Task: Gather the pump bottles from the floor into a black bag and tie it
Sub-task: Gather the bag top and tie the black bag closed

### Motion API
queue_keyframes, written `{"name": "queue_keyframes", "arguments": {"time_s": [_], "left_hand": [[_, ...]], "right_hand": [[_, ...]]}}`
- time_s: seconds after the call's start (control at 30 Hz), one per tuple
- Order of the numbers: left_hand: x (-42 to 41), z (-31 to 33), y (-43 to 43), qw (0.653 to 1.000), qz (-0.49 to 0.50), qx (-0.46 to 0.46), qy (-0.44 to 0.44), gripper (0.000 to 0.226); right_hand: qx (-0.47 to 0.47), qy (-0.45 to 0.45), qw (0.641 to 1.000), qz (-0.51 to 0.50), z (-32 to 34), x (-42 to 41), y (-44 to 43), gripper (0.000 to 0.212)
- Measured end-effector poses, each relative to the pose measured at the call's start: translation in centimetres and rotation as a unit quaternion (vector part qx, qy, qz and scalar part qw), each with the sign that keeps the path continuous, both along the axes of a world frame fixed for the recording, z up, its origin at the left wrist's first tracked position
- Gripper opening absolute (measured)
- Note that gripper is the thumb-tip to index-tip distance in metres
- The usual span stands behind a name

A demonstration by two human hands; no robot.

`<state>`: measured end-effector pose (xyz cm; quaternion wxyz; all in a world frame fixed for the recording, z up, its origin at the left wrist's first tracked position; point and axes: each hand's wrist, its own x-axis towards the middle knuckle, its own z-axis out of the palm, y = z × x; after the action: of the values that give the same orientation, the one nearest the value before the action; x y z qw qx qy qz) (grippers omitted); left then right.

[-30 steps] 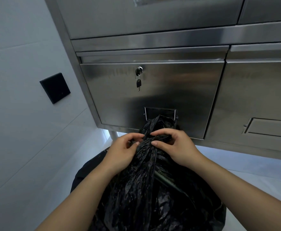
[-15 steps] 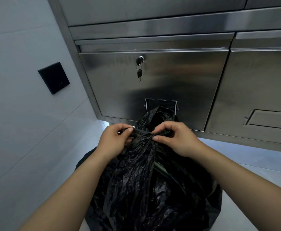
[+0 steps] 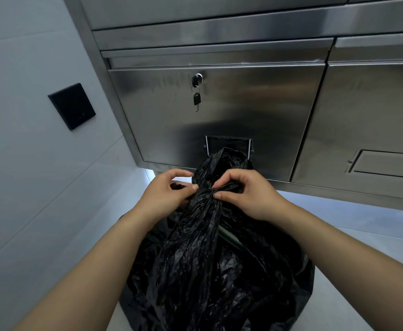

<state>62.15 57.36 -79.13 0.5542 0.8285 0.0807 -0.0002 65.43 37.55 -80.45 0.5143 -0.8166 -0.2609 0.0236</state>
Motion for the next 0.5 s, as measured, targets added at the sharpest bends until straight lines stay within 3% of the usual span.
{"name": "queue_keyframes", "arguments": {"time_s": [0.1, 0.17, 0.23, 0.3, 0.4, 0.5], "left_hand": [[-0.1, 0.18, 0.31, 0.971, -0.094, 0.217, -0.013, 0.013], [-0.3, 0.17, 0.24, 0.954, -0.129, 0.271, 0.009, 0.032], [-0.49, 0.19, 0.14, 0.958, -0.13, 0.253, 0.024, 0.041], [-0.47, 0.15, 0.12, 0.974, -0.101, 0.202, 0.013, 0.032], [-0.39, 0.14, -0.15, 0.998, -0.04, 0.052, 0.004, 0.016], [-0.43, 0.31, -0.36, 0.998, -0.015, -0.063, -0.003, 0.013]], "right_hand": [[-0.01, -0.005, 1.0, 0.004, -0.01, 0.01, -0.04, 0.02], [-0.013, -0.006, 1.0, 0.009, -0.05, 0.02, -0.12, 0.021], [-0.014, -0.008, 1.0, 0.017, -0.09, 0.05, -0.23, 0.022], [-0.014, -0.008, 1.0, 0.023, -0.15, 0.06, -0.28, 0.021], [-0.015, -0.008, 1.0, 0.026, -0.17, 0.12, -0.26, 0.019], [-0.016, -0.005, 0.999, 0.031, -0.09, 0.1, -0.28, 0.021]]}}
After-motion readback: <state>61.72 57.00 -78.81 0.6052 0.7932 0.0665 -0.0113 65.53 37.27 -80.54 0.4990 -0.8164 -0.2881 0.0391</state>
